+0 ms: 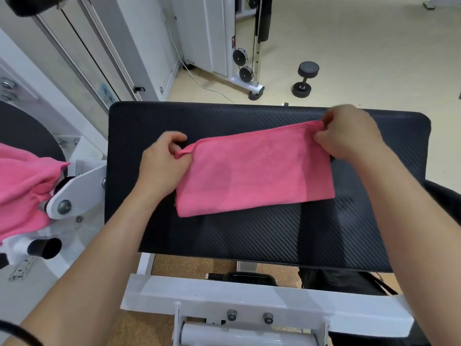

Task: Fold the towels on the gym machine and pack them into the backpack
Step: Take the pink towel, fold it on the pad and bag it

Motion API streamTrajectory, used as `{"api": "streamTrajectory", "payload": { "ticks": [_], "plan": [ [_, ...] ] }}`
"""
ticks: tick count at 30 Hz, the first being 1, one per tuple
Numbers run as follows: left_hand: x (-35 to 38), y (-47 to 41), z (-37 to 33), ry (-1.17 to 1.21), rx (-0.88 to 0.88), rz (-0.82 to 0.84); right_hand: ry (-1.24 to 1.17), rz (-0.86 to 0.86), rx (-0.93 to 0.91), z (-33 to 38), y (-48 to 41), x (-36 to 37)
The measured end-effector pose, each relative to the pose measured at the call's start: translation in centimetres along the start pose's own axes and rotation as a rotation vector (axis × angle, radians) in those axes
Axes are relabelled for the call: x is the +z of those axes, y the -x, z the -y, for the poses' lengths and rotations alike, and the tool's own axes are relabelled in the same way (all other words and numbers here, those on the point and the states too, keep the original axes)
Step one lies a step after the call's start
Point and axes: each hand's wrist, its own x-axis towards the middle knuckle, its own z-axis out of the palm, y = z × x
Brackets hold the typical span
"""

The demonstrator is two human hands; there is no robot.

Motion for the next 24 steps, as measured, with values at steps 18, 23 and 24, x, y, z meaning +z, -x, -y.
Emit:
{"api": "streamTrajectory", "payload": {
  "ticks": [18,23,24],
  "plan": [
    [3.9,13.1,1.5,0.756,-0.477,0.243,-0.199,-0.044,-0.443,2.4,12.7,8.5],
    [3.8,13.4,1.9,0.863,-0.41,0.283,-0.7,0.136,0.323,-0.5,17.7,9.3],
    [3.9,13.5,1.9,0.916,-0.424,0.287,-0.869,0.199,0.432,-0.2,18.2,9.5]
  ]
}}
